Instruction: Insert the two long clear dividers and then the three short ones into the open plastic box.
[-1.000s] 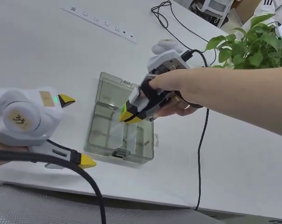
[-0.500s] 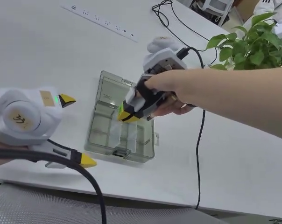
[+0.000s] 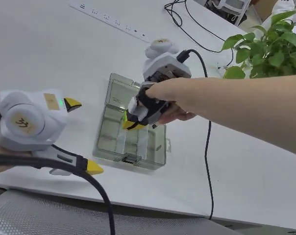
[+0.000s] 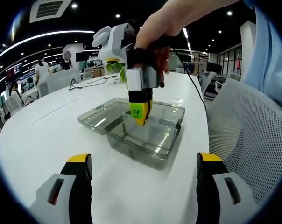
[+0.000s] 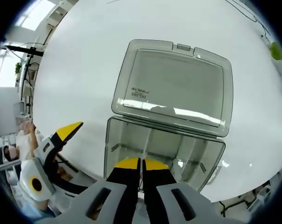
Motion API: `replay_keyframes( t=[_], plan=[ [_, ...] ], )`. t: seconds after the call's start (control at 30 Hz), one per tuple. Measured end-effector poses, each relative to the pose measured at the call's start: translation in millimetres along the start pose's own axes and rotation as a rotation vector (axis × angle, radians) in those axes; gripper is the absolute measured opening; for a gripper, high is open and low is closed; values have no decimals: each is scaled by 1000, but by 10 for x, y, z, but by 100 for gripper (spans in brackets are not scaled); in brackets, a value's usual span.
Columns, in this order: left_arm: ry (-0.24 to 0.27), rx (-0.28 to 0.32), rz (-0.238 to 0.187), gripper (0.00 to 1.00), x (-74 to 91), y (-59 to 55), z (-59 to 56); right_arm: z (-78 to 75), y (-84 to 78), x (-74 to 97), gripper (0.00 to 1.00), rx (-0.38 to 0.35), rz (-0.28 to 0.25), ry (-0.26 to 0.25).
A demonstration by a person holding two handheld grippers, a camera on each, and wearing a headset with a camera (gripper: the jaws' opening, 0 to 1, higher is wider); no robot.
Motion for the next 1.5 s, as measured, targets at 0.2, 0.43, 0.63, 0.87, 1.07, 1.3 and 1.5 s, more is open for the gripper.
replay_keyframes(
  t=[0.2,0.43,0.63,0.87,1.07,1.3,1.5],
  plan=[
    [0,1,7,95,14,17,-11,27,-35,4,3,28,14,14],
    [-3,-12,30,95,17,34,-8,72,-69,-5,9,110,4,58],
    [-1,-16,36,96,20,91,-31,214,-116,-30,31,169,-39,119],
    [7,-11,44,96,48,133,-55,325,-31,-14,70,229,-148,202],
    [22,8,45,97,71,163,-43,330,-83,64,91,244,-197,262],
    [52,64,24,97,91,233,-18,314,-141,152,100,273,-251,355],
    [78,87,11,97,128,318,-2,368,-180,257,100,247,-328,426]
  ],
)
Point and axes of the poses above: the centre of the closed fingertips' face, and the gripper's own axes: x roughly backward along the fingers, z roughly to its left, y roughly out of its top, the point moved 4 cm from there along x, roughly backward along the fingers, and after that the axes turned 5 degrees about y, right-handed, at the moved point
